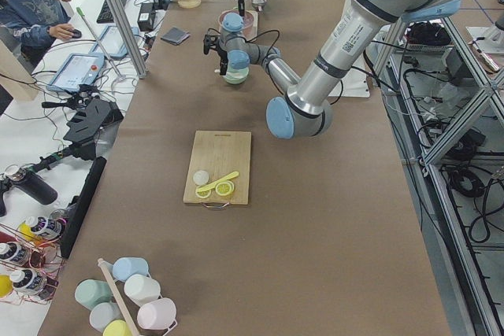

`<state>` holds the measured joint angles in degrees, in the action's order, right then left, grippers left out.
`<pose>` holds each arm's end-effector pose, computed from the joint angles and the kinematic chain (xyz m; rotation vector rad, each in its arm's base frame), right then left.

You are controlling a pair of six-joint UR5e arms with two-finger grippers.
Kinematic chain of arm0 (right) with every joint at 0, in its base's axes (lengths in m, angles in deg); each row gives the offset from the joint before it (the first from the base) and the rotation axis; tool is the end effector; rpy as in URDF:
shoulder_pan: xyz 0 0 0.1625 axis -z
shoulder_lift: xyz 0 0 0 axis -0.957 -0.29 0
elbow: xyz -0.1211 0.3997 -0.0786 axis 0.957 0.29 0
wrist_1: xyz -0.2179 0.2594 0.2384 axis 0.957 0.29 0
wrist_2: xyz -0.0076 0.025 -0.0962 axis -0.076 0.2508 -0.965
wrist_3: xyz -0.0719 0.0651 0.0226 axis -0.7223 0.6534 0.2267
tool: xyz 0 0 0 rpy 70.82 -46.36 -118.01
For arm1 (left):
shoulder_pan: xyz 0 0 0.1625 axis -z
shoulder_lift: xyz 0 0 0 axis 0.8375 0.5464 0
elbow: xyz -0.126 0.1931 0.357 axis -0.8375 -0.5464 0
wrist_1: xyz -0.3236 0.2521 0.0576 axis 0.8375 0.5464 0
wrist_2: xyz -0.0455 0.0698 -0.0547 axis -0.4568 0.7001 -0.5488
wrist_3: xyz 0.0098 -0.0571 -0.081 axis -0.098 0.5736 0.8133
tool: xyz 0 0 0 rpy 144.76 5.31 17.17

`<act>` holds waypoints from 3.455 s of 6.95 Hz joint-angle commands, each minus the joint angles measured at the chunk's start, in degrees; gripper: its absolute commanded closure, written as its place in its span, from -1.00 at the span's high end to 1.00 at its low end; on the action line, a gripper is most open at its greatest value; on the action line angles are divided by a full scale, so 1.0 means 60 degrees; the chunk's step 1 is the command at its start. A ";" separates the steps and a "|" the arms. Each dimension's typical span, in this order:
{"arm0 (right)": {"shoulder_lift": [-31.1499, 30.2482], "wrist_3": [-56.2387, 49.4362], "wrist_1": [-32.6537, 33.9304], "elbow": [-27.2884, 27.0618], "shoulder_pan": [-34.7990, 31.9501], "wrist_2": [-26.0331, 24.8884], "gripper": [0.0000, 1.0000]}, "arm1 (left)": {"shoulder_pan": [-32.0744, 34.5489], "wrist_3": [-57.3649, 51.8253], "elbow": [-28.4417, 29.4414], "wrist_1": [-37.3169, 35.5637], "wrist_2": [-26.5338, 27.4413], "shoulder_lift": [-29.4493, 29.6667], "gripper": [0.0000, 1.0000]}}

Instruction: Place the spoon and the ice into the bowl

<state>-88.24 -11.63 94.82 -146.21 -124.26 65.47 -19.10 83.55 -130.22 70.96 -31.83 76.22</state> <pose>-0.3097 -0.5046 0.4427 0.0863 -0.8686 -0.1188 0.5242 -0.5349 0.1987 0.2516 1.1171 -0.1466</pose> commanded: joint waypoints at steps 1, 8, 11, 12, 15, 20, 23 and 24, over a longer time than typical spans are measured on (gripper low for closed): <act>0.0213 0.0000 0.0003 -0.0067 -0.0005 0.0069 -1.00 | 0.0002 0.0000 0.0008 0.0284 0.0000 -0.0123 0.96; 0.2671 0.3433 0.0120 -0.0478 0.1246 -0.1325 -1.00 | 0.1609 -0.0786 -0.2334 0.0314 -0.1767 -0.2609 0.96; 0.4513 0.5501 0.0091 0.0599 0.3152 -0.3730 -1.00 | 0.1863 -0.1698 -0.2394 0.0344 -0.1904 -0.3126 0.96; 0.5160 0.5856 0.0048 0.1331 0.3492 -0.4319 -1.00 | 0.1863 -0.1685 -0.2408 0.0344 -0.1890 -0.3140 0.96; 0.5299 0.5860 0.0033 0.1442 0.3876 -0.4910 1.00 | 0.1775 -0.1568 -0.2394 0.0329 -0.1860 -0.3039 0.96; 0.2375 0.2475 0.0150 0.0034 0.0970 -0.2443 1.00 | 0.2635 -0.3505 -0.2437 0.0212 -0.2165 -0.4393 0.96; 0.0164 -0.1789 0.0150 0.0108 -0.1827 -0.0158 1.00 | 0.4550 -0.6244 -0.2423 0.0183 -0.3599 -0.6283 0.96; -0.0308 -0.3354 0.0164 0.0355 -0.2808 0.0575 1.00 | 0.5254 -0.7386 -0.2452 0.0212 -0.3748 -0.7030 0.96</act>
<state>-85.76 -20.78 95.75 -145.27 -133.99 63.43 7.23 47.22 -144.81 72.10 -52.36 39.32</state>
